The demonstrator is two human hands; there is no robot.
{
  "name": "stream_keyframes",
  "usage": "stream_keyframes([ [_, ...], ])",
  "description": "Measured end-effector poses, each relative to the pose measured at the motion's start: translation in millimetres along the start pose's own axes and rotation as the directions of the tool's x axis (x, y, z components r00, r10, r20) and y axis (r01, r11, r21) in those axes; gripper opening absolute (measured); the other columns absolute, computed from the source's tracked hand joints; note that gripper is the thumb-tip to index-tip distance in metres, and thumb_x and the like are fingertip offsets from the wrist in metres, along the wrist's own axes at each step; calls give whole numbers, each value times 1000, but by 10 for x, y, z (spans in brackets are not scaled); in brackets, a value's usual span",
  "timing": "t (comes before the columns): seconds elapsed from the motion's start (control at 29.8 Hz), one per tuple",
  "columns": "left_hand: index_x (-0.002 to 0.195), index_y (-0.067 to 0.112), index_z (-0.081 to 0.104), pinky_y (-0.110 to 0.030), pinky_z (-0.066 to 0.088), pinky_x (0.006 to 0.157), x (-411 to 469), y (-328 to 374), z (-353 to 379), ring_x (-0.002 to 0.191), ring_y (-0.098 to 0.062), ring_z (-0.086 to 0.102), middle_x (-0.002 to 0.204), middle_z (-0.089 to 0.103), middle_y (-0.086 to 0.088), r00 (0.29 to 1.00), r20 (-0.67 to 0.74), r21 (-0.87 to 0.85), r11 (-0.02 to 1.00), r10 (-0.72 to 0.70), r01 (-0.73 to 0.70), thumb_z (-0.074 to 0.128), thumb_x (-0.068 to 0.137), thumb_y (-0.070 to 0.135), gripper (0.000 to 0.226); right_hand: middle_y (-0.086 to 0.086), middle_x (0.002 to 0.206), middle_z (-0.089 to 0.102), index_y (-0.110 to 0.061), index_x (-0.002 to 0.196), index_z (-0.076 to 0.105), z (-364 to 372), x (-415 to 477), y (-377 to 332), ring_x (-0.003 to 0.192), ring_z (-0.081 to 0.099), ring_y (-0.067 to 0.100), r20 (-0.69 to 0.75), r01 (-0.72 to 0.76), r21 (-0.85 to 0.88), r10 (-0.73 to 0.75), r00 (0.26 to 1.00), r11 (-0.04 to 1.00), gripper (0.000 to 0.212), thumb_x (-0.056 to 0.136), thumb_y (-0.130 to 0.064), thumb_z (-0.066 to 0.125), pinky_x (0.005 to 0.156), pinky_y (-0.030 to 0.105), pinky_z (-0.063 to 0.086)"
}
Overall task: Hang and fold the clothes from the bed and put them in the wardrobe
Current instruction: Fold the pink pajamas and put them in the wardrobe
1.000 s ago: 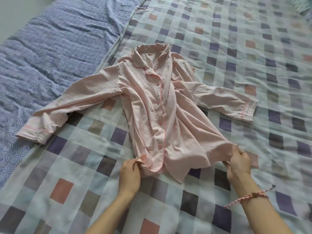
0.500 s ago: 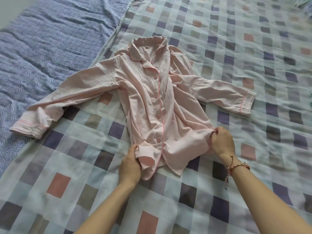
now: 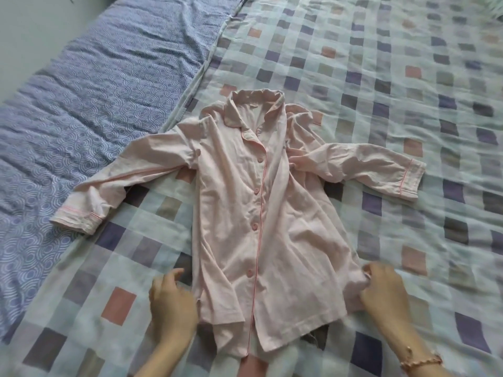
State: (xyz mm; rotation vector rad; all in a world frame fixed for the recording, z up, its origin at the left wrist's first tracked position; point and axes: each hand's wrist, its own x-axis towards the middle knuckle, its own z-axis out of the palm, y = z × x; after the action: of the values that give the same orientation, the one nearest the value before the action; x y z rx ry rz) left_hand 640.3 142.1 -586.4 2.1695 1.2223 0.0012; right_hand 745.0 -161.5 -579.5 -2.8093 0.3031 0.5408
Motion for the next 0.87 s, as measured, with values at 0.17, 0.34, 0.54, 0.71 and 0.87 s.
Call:
stream_keyframes([
  [0.17,103,8,63,-23,36,86,110,653,215,105,-21,52,105,55,-2,966,21,-157,955,259,-252,45,90,-2,25,-1,98,55,-9,103,61,35,61,-722,93,49,14,-23,336,254,-342,940,907,25,84,1,49,80,18,31],
  [0.34,108,6,64,-25,38,92,654,1140,249,110,-25,52,112,60,-8,952,9,-178,937,307,-300,43,90,-1,28,-2,98,63,-11,106,62,-34,431,-1202,80,57,8,60,330,379,-379,924,865,25,90,-5,44,63,9,40],
  [0.54,114,7,63,-37,35,99,1573,1682,219,116,-31,48,118,61,-12,817,83,113,809,571,-577,43,88,-1,33,7,120,61,-7,111,61,-353,1154,-1683,109,56,19,44,460,253,-485,873,851,27,91,-3,43,90,24,43],
  [0.71,131,18,48,-31,27,96,2353,2255,382,126,-20,39,134,50,0,598,347,404,460,723,-791,36,91,0,45,11,123,57,-9,121,54,-560,1992,-2194,110,53,24,-2,505,83,-507,862,859,31,93,-5,42,84,27,40],
  [0.87,144,22,29,-39,38,99,3043,2808,661,128,-22,42,150,31,1,429,551,431,196,715,-881,40,94,4,55,2,152,24,-19,143,32,-617,2789,-2768,123,47,27,112,648,-193,-640,760,736,61,88,5,43,94,33,40],
])
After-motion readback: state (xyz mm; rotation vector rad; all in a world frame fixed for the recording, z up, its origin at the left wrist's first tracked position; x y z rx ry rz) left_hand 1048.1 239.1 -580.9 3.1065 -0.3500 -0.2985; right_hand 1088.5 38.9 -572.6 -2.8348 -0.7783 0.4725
